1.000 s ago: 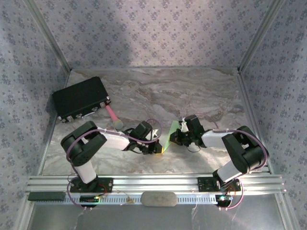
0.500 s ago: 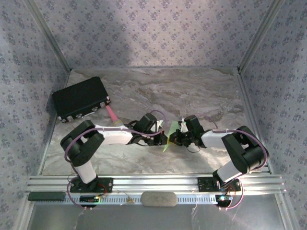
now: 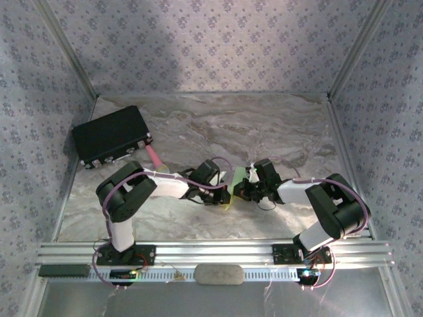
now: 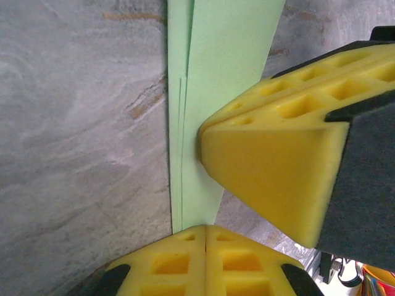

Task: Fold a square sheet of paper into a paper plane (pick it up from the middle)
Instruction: Fold the wing for the fifth time at the center of the table.

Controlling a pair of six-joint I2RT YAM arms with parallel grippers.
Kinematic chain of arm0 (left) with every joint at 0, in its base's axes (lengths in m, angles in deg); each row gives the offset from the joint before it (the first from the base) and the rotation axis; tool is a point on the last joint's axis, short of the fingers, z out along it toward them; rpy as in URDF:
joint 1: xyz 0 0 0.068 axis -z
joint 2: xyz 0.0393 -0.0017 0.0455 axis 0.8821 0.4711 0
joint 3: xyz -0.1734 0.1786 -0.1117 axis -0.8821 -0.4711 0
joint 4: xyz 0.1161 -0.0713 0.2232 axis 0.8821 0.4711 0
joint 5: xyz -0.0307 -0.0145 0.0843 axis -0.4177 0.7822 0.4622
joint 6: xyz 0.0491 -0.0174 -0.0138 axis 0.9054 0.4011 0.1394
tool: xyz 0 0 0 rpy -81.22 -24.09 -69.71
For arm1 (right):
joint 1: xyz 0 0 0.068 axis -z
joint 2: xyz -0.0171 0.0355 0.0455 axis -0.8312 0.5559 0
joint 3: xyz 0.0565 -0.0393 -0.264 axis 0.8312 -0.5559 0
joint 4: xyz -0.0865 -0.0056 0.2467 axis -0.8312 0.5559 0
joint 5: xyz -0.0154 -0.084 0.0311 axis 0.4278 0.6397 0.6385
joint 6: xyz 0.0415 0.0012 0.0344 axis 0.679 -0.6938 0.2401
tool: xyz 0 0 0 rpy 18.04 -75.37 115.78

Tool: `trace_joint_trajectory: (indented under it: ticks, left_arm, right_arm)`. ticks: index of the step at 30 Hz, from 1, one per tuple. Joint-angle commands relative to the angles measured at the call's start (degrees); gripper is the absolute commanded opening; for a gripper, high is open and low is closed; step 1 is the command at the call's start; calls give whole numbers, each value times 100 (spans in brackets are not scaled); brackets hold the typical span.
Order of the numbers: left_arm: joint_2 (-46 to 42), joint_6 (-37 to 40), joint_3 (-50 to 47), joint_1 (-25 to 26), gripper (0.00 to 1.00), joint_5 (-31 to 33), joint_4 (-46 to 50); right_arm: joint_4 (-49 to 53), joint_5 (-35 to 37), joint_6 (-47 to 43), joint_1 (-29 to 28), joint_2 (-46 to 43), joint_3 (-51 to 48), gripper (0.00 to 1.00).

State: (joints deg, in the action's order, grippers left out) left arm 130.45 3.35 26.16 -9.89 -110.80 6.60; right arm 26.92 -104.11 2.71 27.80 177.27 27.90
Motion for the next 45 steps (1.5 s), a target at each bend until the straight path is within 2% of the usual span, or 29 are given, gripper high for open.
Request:
trace_joint_trajectory:
  ticks: [1, 18, 28, 38, 45]
  left_arm:
    - [161, 302, 51, 145, 0, 432, 838]
    - [356, 160, -94, 179, 0, 434, 938]
    - [391, 146, -89, 175, 0, 418, 934]
    - [350, 141, -138, 174, 0, 427, 913]
    - [338, 153, -143, 161, 0, 391, 900]
  right_arm:
    - [296, 42, -120, 7, 52, 148, 7]
    - [153, -296, -560, 1068, 395, 294, 8]
    - [433, -372, -800, 1551, 491, 547, 9]
    - [797, -289, -932, 1525, 224, 784, 11]
    - [864, -177, -1049, 1693, 678, 965, 10]
